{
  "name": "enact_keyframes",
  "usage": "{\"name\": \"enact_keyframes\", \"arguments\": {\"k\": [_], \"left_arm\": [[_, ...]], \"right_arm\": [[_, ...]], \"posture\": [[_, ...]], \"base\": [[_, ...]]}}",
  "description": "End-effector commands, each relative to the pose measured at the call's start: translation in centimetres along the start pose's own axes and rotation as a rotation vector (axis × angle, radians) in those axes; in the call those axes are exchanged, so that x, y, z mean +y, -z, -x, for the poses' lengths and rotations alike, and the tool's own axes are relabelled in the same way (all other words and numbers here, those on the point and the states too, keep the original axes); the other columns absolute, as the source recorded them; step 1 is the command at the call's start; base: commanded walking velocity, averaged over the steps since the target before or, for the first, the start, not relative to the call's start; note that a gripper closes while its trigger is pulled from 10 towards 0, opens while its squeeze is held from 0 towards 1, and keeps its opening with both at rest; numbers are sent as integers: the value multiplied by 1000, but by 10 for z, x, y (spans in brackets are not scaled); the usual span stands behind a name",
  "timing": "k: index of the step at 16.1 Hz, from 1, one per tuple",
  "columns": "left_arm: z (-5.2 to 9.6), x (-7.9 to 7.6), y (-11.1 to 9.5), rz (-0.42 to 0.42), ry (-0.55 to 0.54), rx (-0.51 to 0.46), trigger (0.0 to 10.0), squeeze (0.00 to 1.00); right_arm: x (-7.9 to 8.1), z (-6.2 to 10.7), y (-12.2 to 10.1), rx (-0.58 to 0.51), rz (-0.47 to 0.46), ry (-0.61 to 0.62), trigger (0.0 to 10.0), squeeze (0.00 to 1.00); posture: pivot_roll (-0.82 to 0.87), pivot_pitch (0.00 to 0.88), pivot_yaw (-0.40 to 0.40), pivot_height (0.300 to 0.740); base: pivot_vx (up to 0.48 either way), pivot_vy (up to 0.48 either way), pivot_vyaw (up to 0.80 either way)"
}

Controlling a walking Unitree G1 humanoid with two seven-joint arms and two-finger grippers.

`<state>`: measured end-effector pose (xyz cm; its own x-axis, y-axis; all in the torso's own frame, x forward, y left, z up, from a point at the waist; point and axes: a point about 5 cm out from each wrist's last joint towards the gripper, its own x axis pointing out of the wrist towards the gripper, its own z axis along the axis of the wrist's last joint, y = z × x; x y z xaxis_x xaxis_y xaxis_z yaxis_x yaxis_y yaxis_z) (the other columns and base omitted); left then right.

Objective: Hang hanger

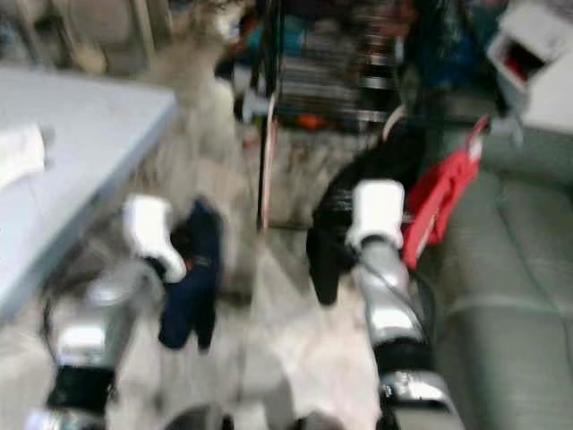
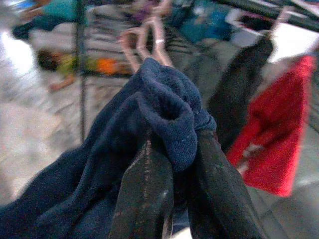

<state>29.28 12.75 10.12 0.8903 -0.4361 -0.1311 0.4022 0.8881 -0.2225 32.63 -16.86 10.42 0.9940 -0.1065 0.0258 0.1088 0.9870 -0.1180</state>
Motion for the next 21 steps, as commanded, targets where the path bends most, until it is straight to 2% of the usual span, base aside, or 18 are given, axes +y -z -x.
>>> {"name": "enact_keyframes", "arguments": {"k": [1,9,13,21], "left_arm": [[3,5,-7,-16,-5,-24,10000,0],[4,7,-11,-55,0,-47,10000,0],[4,7,-10,-86,13,-57,10000,0],[5,6,-8,-117,20,-52,10000,0]], "right_arm": [[10,0,-5,-16,-11,-24,10000,0],[7,2,-3,-19,-3,-17,10000,0],[6,3,-2,-16,0,-11,10000,0],[7,1,-4,-22,5,-12,10000,0]], "posture": [[34,0,-24,740],[33,0,-18,740],[30,0,-14,740],[37,0,-19,740]], "base": [[0,0,-656],[0,0,-69],[311,363,0],[381,0,0]]}}
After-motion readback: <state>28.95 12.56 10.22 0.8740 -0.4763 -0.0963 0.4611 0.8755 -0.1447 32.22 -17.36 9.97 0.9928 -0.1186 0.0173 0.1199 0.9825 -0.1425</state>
